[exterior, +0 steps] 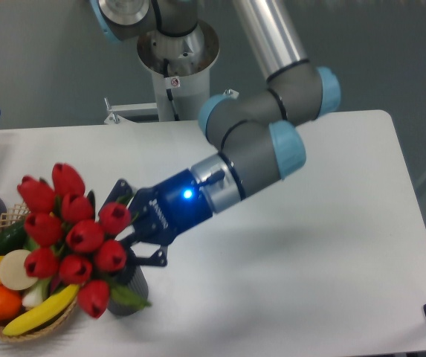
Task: Insert the flowers into the vase
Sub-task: 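Lower the tulip stems down into the vase opening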
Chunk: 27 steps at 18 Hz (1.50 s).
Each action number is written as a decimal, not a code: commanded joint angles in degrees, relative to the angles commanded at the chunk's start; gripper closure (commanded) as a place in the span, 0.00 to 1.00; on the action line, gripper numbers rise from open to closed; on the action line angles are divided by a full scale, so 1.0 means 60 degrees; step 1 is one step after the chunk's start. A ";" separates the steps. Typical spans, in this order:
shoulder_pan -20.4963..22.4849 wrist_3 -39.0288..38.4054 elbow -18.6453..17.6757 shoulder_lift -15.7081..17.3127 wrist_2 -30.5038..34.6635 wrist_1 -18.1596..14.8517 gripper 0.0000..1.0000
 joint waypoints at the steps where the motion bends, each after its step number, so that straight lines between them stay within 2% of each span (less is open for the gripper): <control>1: 0.0000 0.0000 -0.0015 0.0015 0.0000 0.0000 0.91; 15: -0.0030 0.0351 -0.0644 0.0103 -0.0015 0.0015 0.87; 21: 0.0058 0.1668 -0.1507 0.0117 0.0000 0.0015 0.85; 24: 0.0073 0.1758 -0.1684 0.0249 0.0015 0.0015 0.85; 27: 0.0102 0.2282 -0.2137 0.0293 0.0059 0.0015 0.84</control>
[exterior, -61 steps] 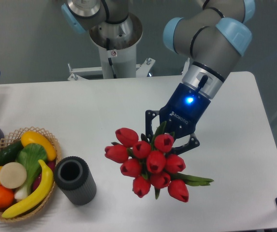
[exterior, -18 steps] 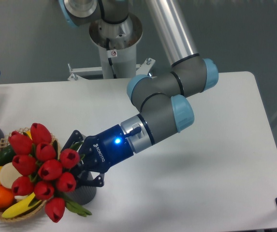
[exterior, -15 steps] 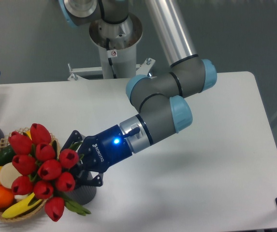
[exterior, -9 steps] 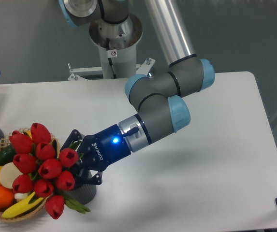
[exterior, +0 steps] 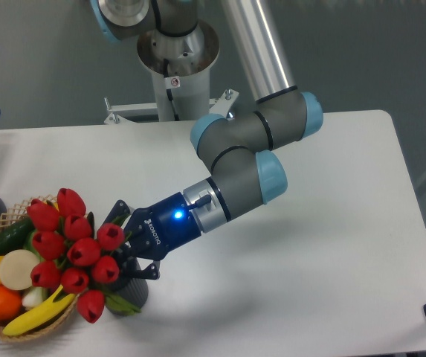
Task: Insert the flowers into the vase
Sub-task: 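Lower the tulip stems down into the vase opening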
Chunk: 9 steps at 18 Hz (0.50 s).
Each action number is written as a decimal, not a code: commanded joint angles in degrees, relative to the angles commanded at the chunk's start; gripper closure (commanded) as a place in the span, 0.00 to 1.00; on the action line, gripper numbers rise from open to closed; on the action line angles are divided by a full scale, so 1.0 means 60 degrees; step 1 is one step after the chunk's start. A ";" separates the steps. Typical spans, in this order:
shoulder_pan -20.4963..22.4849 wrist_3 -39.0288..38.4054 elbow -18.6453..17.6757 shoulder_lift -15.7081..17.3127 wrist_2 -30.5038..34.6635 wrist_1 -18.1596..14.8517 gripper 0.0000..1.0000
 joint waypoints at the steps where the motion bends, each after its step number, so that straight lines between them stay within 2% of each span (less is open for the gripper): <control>1: 0.0029 0.0264 -0.0147 0.0000 0.0000 -0.0015 0.84; 3: 0.0030 0.0456 -0.0338 0.0015 0.0000 0.0000 0.82; 9: 0.0030 0.0501 -0.0411 -0.0044 0.0306 -0.0015 0.75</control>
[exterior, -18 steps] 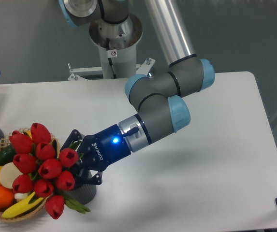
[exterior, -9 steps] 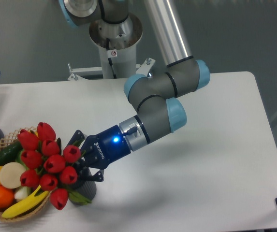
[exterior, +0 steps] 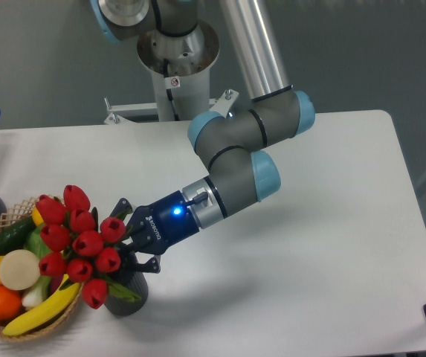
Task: Insert the flowers into the vase
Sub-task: 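Lower the tulip stems down into the vase opening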
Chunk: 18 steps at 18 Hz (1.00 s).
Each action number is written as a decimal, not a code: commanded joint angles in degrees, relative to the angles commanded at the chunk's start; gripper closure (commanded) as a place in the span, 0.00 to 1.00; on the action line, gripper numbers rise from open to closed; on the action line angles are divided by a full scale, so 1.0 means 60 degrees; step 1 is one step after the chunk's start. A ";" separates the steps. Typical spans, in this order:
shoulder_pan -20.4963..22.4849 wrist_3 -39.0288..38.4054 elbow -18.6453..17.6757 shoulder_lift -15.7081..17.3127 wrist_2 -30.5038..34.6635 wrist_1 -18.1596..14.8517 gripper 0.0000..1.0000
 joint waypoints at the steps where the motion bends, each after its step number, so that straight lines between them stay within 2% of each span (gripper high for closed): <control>1: -0.0015 0.0015 -0.0015 0.0000 0.0059 0.0000 0.74; 2: 0.0000 0.0015 -0.0029 0.0000 0.0060 0.0000 0.72; 5: 0.0058 0.0015 -0.0146 0.0014 0.0060 0.0000 0.54; 10: 0.0176 0.0029 -0.0454 0.0175 0.0089 0.0000 0.30; 13: 0.0322 0.0029 -0.0746 0.0409 0.0089 0.0000 0.22; 15: 0.0395 0.0029 -0.0893 0.0541 0.0089 0.0000 0.12; 18: 0.0484 0.0015 -0.0923 0.0600 0.0104 0.0000 0.07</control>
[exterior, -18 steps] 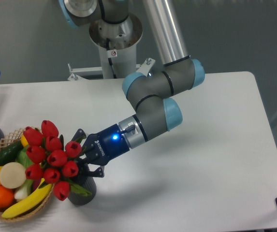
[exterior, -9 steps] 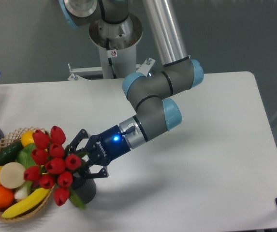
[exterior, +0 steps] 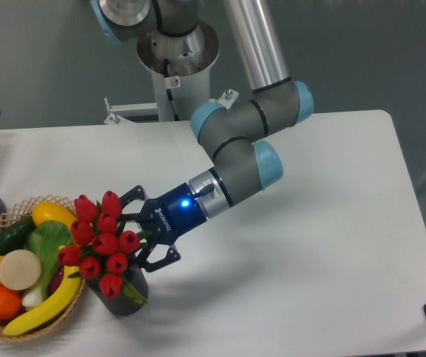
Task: Insert the flowers into the vase
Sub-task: 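Lower the tulip stems down into the vase opening, then open the gripper to release the tulips in the vase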
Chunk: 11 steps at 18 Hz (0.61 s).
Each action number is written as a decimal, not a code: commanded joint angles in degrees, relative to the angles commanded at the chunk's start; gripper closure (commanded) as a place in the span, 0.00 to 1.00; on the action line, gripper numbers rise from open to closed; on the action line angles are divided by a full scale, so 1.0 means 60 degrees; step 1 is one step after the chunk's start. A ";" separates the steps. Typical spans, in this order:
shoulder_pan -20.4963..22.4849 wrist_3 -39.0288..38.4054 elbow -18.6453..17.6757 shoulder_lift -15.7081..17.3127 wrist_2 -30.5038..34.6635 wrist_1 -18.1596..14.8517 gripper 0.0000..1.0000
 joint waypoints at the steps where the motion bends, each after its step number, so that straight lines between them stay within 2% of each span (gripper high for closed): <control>1: 0.0000 0.0000 0.0000 0.0000 0.0015 0.0000 0.05; 4: -0.0015 -0.0015 -0.0015 0.0015 0.0643 0.0000 0.02; 11: -0.0015 -0.0088 -0.0044 0.0073 0.0732 0.0000 0.01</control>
